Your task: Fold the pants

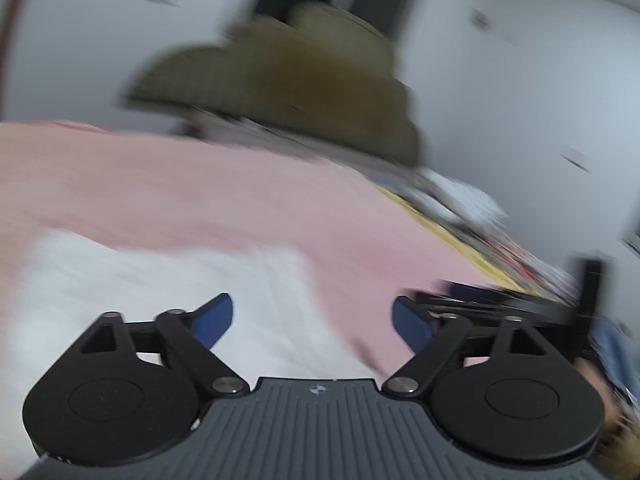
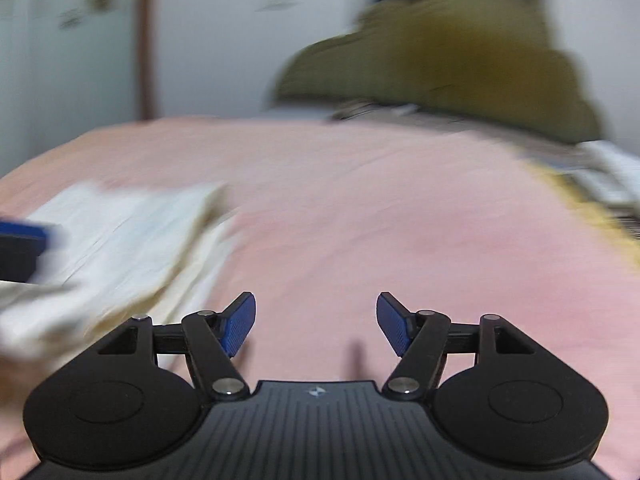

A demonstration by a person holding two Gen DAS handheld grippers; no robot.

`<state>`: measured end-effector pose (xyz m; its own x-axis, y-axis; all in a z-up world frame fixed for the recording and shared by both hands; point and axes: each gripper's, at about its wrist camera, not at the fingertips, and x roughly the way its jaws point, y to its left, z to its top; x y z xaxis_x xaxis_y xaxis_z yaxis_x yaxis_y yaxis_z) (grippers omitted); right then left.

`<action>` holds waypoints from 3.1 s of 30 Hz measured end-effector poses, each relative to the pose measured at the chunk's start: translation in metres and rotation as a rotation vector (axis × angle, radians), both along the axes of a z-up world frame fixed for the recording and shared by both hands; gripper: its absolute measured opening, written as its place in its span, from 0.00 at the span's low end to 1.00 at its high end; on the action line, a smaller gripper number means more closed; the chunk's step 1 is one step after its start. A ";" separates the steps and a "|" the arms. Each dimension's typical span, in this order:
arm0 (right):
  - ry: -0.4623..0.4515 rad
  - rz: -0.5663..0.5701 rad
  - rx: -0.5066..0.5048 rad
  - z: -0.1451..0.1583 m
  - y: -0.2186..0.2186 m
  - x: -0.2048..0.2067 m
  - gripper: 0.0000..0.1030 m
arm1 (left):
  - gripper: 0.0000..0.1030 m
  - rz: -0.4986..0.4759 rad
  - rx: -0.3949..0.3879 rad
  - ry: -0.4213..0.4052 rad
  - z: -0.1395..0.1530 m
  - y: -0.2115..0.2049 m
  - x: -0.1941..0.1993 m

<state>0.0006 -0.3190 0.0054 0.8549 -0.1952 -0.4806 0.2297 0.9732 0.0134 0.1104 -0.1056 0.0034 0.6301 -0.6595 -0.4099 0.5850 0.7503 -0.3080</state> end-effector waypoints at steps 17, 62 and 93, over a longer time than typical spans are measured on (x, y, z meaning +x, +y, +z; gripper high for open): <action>0.152 0.425 -0.067 -0.018 0.120 0.063 0.68 | 0.90 0.165 0.402 -0.059 -0.048 0.032 0.031; 0.102 0.183 0.209 -0.062 0.107 0.011 1.00 | 1.00 0.328 0.258 -0.037 -0.080 0.091 -0.063; 0.085 0.198 0.275 -0.064 0.099 0.010 1.00 | 1.00 0.301 0.214 -0.012 -0.082 0.103 -0.070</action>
<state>0.0107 -0.2201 -0.0581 0.8177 0.1171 -0.5636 0.0486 0.9615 0.2703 0.0401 -0.0029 -0.0789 0.7883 -0.3443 -0.5099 0.3309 0.9360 -0.1204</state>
